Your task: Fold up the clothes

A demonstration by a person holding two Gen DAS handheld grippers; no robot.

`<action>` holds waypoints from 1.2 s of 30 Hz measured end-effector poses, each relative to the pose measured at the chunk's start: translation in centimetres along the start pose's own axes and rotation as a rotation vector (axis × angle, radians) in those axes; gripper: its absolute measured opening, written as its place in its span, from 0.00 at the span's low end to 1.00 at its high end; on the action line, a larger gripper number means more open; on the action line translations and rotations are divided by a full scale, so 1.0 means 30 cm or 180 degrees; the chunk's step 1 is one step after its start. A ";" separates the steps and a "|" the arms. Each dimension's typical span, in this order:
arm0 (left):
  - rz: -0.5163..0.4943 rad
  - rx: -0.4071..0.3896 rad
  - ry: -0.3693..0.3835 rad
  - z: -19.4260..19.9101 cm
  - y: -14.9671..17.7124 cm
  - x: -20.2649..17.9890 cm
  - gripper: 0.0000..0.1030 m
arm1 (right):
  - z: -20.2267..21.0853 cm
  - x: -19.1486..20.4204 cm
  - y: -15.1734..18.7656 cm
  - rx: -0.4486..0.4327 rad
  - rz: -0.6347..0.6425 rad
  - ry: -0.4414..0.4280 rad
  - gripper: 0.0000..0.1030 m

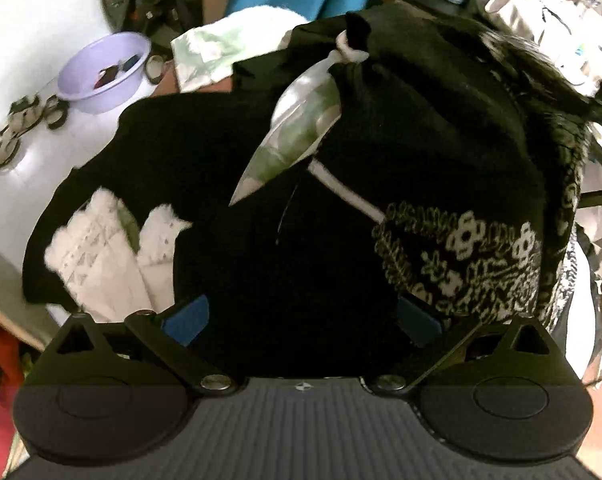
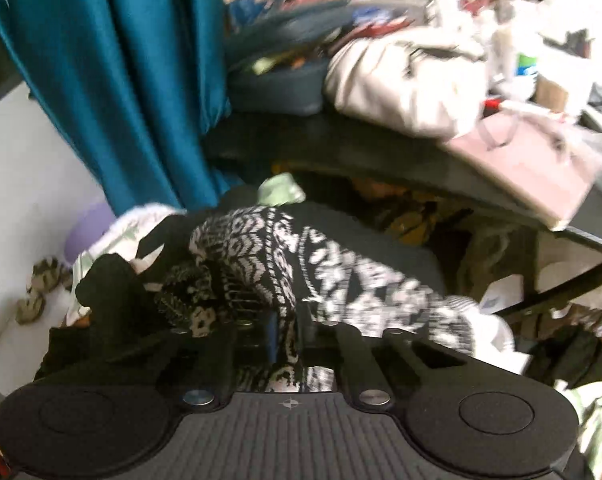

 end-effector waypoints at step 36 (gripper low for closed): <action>-0.0403 -0.0164 0.0889 -0.049 -0.011 -0.083 0.30 | 0.011 -0.099 0.107 0.0278 -0.0078 -0.0139 0.07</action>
Point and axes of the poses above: each gripper's, at about its wrist camera, not at the fingertips, and z roughly against the way its jaws point, x to its left, y to its underside, the point moved 7 cm from there along -z, roughly the way its jaws point, and after that the axes turned 5 degrees about -y, right-handed, at the moved point
